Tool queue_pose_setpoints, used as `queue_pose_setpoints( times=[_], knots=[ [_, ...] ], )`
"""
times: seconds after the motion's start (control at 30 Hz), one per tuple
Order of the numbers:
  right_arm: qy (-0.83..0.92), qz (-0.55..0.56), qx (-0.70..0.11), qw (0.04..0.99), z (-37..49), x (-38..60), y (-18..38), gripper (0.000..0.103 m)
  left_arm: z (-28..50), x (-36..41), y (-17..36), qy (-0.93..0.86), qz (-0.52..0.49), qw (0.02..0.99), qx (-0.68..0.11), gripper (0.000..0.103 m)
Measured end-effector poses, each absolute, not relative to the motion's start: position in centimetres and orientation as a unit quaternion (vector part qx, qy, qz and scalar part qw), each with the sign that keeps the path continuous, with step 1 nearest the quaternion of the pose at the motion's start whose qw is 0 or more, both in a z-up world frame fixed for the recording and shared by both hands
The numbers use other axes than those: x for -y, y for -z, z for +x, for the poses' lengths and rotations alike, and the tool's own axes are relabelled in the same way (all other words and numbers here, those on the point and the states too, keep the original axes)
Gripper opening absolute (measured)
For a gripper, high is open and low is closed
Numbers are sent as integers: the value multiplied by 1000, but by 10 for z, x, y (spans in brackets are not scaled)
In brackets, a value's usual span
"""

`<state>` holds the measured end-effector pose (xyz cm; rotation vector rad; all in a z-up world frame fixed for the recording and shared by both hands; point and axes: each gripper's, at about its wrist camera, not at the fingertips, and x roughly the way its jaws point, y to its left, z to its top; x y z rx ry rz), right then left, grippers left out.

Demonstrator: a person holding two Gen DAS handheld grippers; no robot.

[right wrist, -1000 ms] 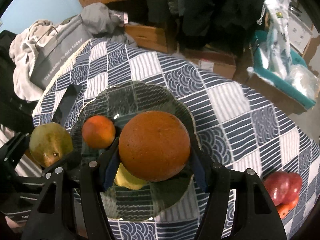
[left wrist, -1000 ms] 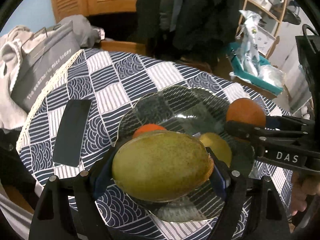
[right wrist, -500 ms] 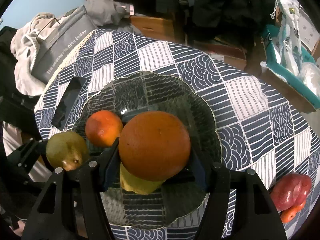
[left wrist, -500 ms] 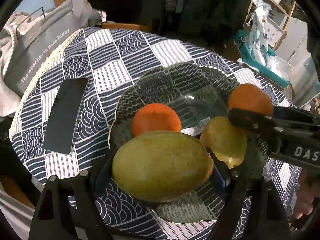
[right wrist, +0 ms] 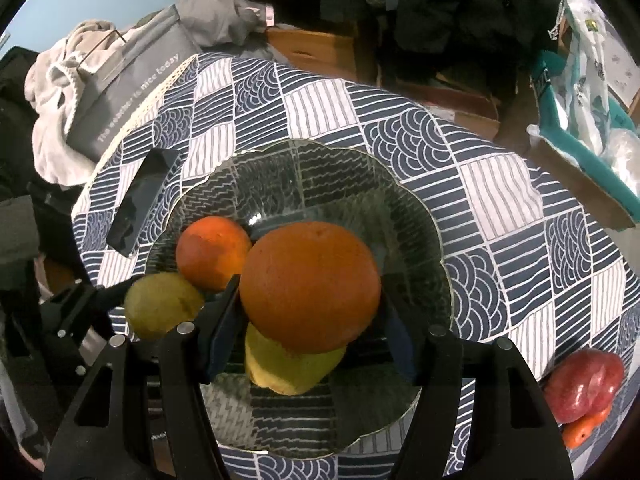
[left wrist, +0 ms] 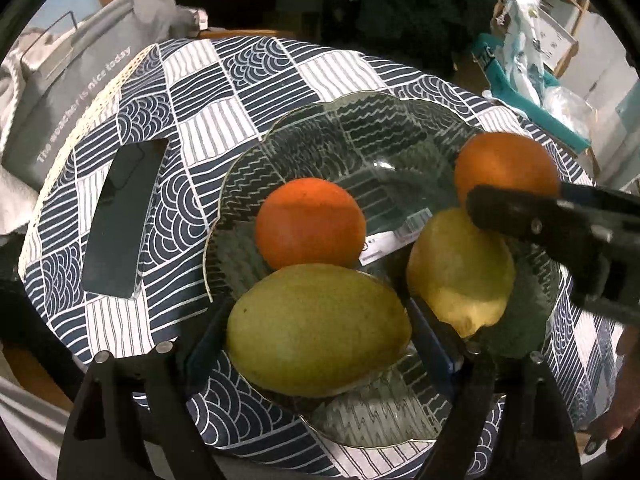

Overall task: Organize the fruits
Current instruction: 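Lower the green pear into the bowl and open the left tool while the right tool releases the orange there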

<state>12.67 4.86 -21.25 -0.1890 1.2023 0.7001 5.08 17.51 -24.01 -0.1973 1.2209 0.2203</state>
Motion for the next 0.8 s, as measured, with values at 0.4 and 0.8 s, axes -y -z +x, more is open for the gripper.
queue_pose_setpoints(
  times=[0.4, 0.8],
  knots=[
    [-326, -67, -542, 771, 128, -42, 199, 68, 48, -165, 225, -89, -88, 819, -560, 100],
    [-301, -54, -505, 807, 124, -17, 162, 68, 44, -162, 199, -94, -93, 835, -534, 100]
  ],
)
